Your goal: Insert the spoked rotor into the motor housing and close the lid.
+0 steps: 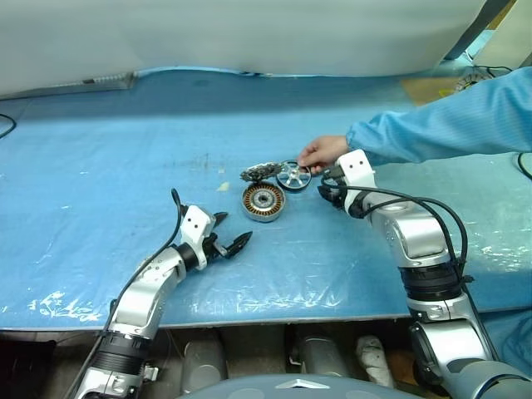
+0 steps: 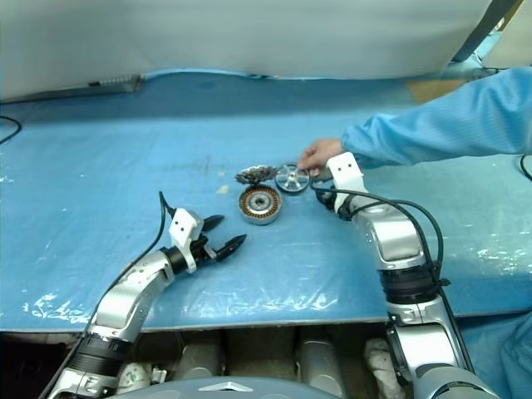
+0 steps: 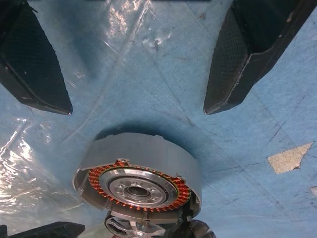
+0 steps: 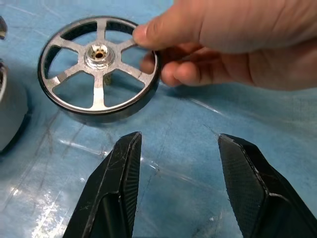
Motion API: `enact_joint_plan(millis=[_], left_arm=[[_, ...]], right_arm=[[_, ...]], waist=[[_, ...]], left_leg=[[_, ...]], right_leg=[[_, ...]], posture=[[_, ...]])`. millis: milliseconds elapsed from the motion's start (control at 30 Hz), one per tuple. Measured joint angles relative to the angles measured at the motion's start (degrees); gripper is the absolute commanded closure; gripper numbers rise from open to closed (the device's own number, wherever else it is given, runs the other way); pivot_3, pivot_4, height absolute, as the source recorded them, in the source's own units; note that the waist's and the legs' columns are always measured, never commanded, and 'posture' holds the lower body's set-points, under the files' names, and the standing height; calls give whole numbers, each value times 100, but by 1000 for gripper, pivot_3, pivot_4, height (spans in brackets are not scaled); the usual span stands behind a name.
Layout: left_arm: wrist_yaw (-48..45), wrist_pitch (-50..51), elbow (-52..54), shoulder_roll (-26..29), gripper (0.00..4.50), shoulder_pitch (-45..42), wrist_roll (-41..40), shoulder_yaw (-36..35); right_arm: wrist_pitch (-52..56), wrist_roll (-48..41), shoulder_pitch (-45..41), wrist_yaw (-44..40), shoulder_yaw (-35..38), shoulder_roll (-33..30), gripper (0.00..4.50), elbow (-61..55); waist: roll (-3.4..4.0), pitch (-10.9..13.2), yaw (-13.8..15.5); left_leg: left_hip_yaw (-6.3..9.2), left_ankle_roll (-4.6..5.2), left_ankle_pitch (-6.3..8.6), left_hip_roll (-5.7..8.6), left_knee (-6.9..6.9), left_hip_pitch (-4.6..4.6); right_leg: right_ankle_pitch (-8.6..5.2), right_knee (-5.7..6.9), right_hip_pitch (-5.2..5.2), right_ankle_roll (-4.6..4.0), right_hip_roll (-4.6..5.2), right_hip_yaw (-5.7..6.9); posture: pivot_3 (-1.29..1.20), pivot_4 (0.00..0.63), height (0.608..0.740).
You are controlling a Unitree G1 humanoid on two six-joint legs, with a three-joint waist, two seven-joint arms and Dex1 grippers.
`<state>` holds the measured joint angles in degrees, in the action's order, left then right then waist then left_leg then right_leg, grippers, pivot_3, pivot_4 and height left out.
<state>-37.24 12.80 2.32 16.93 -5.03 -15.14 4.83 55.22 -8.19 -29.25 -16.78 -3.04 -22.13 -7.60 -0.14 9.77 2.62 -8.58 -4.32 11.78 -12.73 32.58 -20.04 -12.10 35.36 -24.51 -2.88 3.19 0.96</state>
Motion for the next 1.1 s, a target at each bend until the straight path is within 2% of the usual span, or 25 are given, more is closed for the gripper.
enact_joint_plan(millis=[200,533,867,1100], left_arm=[[1,96,44,27,0,-35,-2,0],[14,208,48,31,0,-286,-4,-6],[131,358,162,46,0,-298,-4,-21],[189,425,303,50,0,-283,-10,-26]], right_arm=[[28,-180,-1,-111,144,4,1929,-447],[-44,-186,-98,-152,10,185,1929,-372],[-718,136,-958,119,-196,744,1929,1298],[-1056,237,-1085,182,-287,951,1929,1944]], waist=[[0,0,5],[0,0,-18],[0,0,-11],[0,0,-11]], left_leg=[[0,0,0,0,1,1],[0,0,0,0,1,1],[0,0,0,0,1,0],[0,0,0,0,1,-2]], right_leg=[[0,0,0,0,0,0],[0,1,0,0,0,0],[0,2,-2,-1,0,1],[0,2,-2,-1,0,1]], posture=[[0,150,740],[0,150,740],[0,150,740],[0,150,740]])
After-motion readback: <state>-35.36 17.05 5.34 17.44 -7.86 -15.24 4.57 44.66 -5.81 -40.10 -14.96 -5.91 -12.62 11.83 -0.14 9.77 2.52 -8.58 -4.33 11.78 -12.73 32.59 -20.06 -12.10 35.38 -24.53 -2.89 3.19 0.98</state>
